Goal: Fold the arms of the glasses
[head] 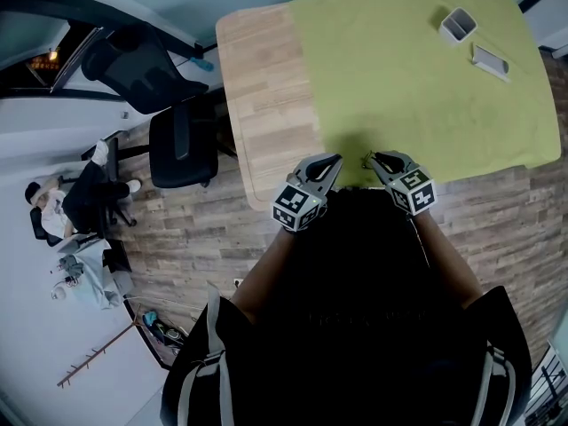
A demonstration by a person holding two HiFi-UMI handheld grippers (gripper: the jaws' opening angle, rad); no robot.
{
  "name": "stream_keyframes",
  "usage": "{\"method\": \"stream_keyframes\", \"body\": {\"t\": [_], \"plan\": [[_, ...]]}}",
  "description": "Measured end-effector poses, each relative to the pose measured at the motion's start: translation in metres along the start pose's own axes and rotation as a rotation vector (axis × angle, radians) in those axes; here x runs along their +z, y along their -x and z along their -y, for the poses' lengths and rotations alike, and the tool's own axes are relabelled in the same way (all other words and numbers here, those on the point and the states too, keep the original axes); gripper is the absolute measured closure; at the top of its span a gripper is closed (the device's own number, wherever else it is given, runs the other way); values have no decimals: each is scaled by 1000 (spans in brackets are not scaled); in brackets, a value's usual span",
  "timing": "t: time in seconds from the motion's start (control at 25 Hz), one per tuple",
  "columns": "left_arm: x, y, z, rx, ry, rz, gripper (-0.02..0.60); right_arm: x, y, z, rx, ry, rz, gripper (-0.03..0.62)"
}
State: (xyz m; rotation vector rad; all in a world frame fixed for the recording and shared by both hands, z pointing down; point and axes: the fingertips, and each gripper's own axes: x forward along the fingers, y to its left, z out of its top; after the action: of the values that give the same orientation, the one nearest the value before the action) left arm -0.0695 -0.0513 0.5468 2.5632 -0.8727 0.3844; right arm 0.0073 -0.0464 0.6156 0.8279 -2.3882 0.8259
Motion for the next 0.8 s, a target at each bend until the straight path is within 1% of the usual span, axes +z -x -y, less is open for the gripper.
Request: {"method": "stream_keyframes", "body": {"t": [0.16,0.36,0.64,0.8], "plan": [[4,-3,-3,5,19,19,557,5,-2,1,16,-13,4,560],[6,-6,-1,-4,8,17,557,9,-5,1,16,-12,2,560],[4,-5,-2,4,1,8,557,14,-12,3,11,1,-20,561],[4,-4,-1,1,-1,4,557,12,-13,4,22,-8,-26,561]]}}
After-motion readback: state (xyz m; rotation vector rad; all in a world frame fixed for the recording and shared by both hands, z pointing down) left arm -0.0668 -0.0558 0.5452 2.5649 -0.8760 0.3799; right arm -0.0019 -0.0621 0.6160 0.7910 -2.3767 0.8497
